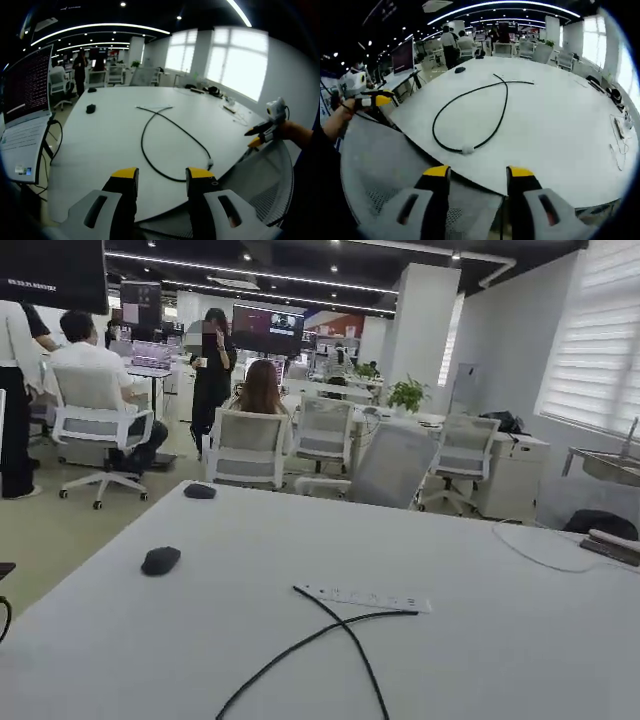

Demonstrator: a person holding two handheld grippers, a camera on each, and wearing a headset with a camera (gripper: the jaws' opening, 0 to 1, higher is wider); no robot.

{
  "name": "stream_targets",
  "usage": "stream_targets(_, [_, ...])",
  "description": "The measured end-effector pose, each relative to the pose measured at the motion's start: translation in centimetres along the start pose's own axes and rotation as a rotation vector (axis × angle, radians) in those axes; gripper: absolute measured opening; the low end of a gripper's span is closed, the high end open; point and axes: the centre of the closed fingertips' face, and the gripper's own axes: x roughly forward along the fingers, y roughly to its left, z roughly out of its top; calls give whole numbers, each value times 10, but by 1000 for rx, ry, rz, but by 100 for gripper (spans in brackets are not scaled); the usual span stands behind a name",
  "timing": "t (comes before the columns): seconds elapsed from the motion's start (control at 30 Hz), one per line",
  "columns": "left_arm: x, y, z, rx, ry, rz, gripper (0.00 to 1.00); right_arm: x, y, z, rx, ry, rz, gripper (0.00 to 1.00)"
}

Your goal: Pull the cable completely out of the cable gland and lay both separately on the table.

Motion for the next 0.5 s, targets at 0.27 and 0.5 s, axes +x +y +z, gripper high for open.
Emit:
stream_targets(0.27, [-2,5,-6,-26,-20,-1,39,-8,-2,-5,-16,24,-20,52])
stream_targets(0.5, [-5,5,-7,-23,-15,-1,39,-1,20,-19,1,50,39,53])
